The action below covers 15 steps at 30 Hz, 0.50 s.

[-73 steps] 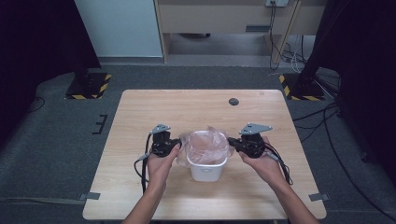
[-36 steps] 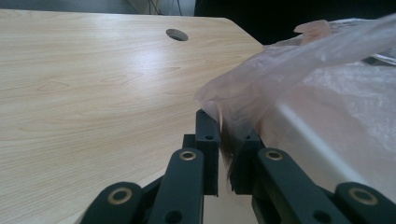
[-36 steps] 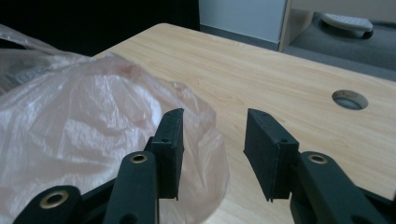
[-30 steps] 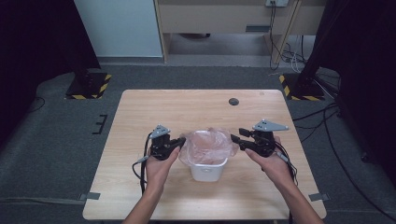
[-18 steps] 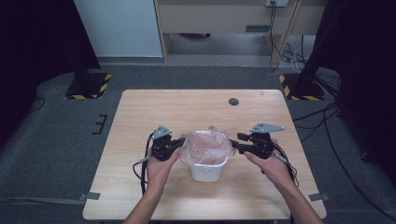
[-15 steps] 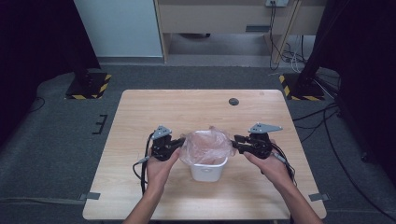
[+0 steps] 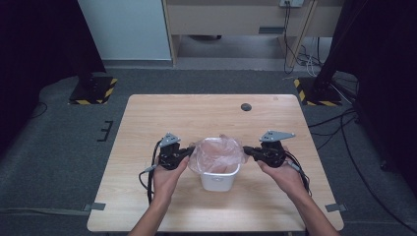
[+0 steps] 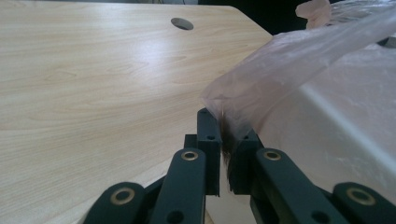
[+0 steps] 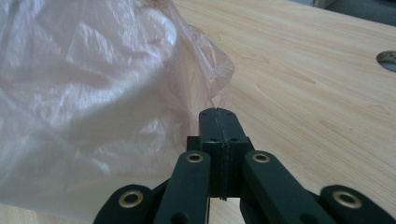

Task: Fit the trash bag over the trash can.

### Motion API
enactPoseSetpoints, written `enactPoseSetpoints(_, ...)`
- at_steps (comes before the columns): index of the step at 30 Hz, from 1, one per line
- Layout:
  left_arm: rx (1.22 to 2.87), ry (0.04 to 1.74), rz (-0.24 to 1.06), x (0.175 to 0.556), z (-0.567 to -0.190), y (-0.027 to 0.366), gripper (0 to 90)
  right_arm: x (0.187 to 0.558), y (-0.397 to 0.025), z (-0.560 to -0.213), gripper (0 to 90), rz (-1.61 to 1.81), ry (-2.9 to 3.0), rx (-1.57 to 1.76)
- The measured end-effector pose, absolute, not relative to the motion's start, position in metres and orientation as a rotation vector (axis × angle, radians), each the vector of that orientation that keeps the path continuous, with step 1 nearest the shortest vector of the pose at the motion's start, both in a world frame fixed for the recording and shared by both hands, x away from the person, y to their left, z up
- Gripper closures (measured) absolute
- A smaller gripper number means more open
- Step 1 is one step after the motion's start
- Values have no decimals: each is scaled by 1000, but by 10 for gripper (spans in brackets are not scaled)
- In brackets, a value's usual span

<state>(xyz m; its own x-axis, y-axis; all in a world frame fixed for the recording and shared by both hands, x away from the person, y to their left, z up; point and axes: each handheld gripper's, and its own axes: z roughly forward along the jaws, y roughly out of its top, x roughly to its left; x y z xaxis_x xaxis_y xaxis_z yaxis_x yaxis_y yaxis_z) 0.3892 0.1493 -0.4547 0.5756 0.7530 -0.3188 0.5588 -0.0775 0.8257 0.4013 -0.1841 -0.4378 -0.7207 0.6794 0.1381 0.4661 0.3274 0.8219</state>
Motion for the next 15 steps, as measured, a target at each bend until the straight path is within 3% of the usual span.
enactPoseSetpoints(8,1743,1114,206,390,-460,155,863,402,-180,-443,900,1307,2397,1036)
enactPoseSetpoints(11,1741,1111,220,388,-458,158,827,402,-181,-442,900,1314,2381,1034)
enactPoseSetpoints(15,1703,1103,253,386,-454,164,687,403,-186,-436,705,1373,2308,1077)
